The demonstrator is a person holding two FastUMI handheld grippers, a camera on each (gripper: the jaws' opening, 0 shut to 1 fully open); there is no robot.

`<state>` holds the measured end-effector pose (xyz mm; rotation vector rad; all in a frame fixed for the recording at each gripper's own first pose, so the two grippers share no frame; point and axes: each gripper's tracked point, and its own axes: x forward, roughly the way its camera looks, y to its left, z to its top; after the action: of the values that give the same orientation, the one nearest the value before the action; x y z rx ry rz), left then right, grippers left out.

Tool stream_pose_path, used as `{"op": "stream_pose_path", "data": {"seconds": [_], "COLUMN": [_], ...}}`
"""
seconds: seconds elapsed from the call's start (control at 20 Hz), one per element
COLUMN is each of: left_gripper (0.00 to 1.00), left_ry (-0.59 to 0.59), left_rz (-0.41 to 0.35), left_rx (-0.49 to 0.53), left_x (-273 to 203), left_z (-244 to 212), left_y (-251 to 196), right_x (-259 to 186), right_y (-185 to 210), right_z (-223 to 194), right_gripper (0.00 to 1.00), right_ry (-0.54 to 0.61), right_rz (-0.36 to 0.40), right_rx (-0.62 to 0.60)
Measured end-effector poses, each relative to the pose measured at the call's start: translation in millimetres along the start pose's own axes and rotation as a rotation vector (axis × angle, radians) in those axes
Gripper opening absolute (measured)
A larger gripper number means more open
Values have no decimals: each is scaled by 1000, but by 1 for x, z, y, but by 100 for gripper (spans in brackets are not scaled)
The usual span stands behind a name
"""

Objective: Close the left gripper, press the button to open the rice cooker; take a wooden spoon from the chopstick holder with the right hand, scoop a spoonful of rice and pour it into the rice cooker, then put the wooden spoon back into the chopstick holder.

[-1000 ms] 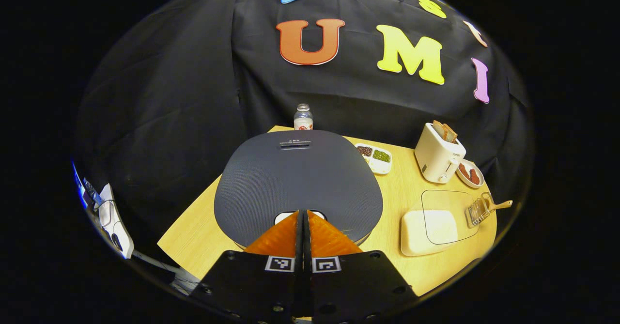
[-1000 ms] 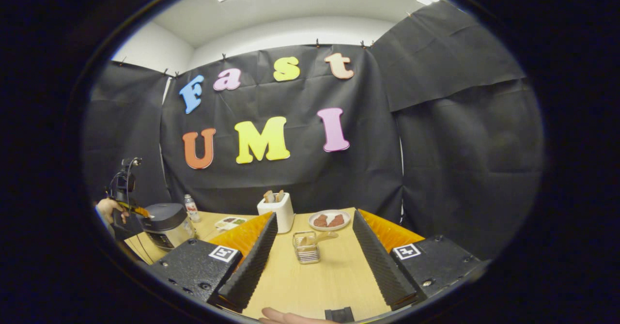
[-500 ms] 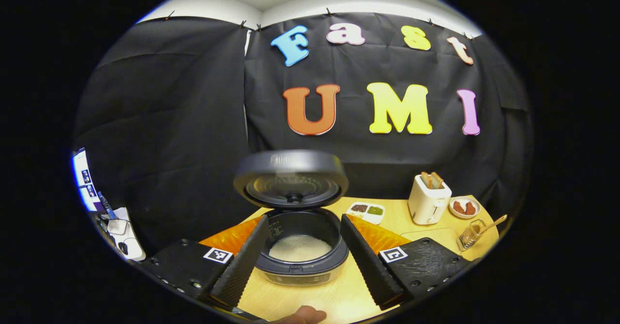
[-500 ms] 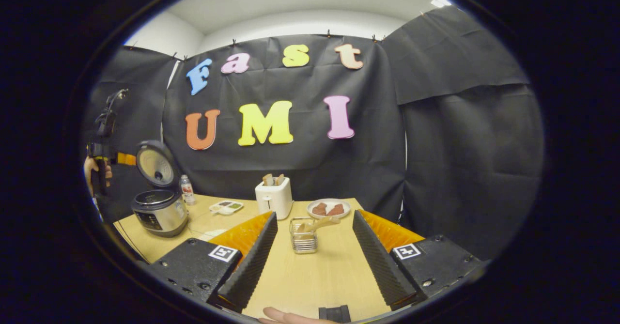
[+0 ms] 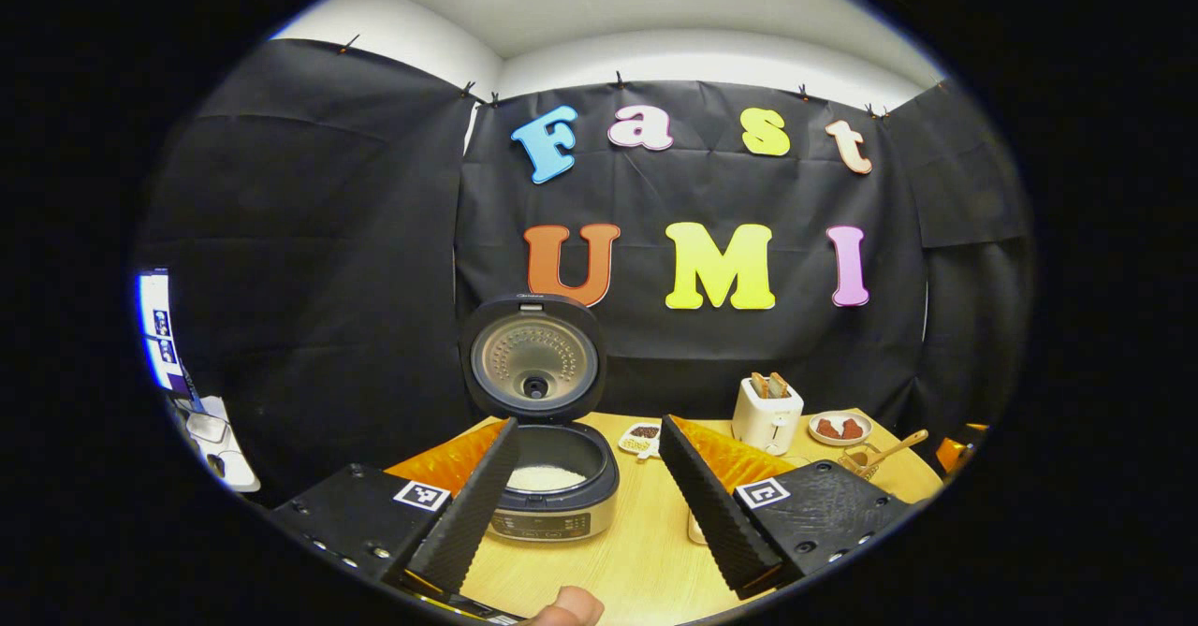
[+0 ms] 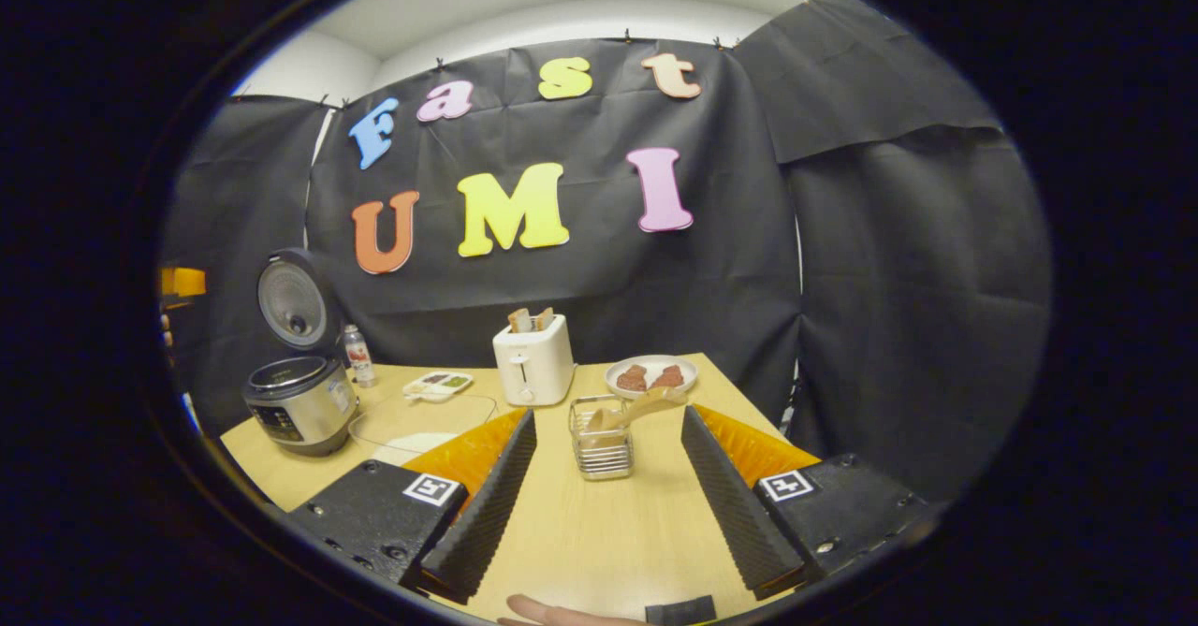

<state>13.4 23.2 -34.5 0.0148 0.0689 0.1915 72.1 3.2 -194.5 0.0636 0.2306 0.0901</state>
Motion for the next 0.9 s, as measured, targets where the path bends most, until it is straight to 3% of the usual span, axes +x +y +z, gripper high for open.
{"op": "stream_pose_path", "data": {"seconds": [0.15, 0.2, 0.25, 0.3, 0.4, 0.45, 0.55, 0.65, 0.7, 0.75, 0.8, 0.9], "left_gripper": [96, 96, 96, 96, 95, 95, 96, 94, 94, 94, 94, 94], "left_ry": [-25, -31, -39, -42, -45, -46, -76, -88, -92, -98, -101, -112], "left_rz": [-6, -7, -23, -44, -63, -67, -96, -160, -166, -170, -175, -185], "left_rx": [14, 33, 55, 64, 52, 42, -10, -23, -19, -8, 8, 20], "left_x": [-20, -25, -33, -38, -51, -55, -63, -67, -69, -72, -73, -77], "left_z": [-8, -12, -17, -22, -32, -37, -37, -40, -40, -38, -37, -37], "left_y": [0, 0, -4, -9, -10, -11, -23, -42, -43, -43, -44, -50], "right_x": [26, 36, 46, 57, 79, 90, 110, 128, 136, 142, 149, 162], "right_y": [-2, -6, -12, -16, -24, -29, -38, -39, -38, -41, -44, -47], "right_z": [-20, -22, -23, -32, -49, -52, -56, -58, -59, -55, -53, -54], "right_gripper": [100, 94, 100, 94, 99, 94, 98, 86, 93, 84, 89, 69], "right_ry": [41, 37, 27, 38, 75, 81, 79, 81, 80, 63, 43, 38], "right_rz": [-8, -20, -48, -65, -88, -99, -117, -112, -105, -111, -121, -150], "right_rx": [3, 14, 39, 45, 36, 29, 47, 65, 75, 83, 98, 132]}}
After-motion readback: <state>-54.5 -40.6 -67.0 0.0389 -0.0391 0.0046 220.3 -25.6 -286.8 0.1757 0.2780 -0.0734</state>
